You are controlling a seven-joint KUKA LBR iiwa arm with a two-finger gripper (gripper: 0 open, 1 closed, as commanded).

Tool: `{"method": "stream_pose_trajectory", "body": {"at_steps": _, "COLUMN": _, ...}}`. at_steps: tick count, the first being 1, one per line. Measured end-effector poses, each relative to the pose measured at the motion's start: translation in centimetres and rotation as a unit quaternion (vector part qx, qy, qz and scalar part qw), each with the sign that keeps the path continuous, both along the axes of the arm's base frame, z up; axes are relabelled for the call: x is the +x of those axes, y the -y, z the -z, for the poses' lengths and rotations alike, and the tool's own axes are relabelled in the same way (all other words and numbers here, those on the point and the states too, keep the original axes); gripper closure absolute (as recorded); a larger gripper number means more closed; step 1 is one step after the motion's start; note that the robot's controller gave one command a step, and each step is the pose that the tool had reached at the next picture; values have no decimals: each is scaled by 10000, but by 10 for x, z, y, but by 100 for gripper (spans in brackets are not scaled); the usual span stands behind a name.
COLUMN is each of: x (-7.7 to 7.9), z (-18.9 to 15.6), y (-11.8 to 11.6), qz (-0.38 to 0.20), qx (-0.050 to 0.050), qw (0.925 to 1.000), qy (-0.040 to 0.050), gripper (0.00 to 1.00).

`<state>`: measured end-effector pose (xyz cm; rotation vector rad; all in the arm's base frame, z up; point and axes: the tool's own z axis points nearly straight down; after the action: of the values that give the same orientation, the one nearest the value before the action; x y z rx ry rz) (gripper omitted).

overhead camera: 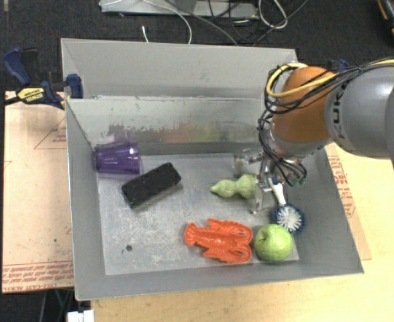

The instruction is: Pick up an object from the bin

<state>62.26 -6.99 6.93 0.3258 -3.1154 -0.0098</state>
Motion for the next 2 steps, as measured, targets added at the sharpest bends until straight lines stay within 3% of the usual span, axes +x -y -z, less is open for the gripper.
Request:
{"method": "stream_pose_trajectory", "body": {"at_steps": 1, "x": 4, "z": -1, "y": -17, "qz": 837, "qx": -22, "qw": 9964, "qy": 125, "gripper": 0}}
{"method": "stream_pose_trajectory", "body": {"at_steps": 2, "x": 2, "z": -2, "y": 0, "qz": 24, "qx": 2, "qw": 10000, "qy": 30, "gripper": 100}}
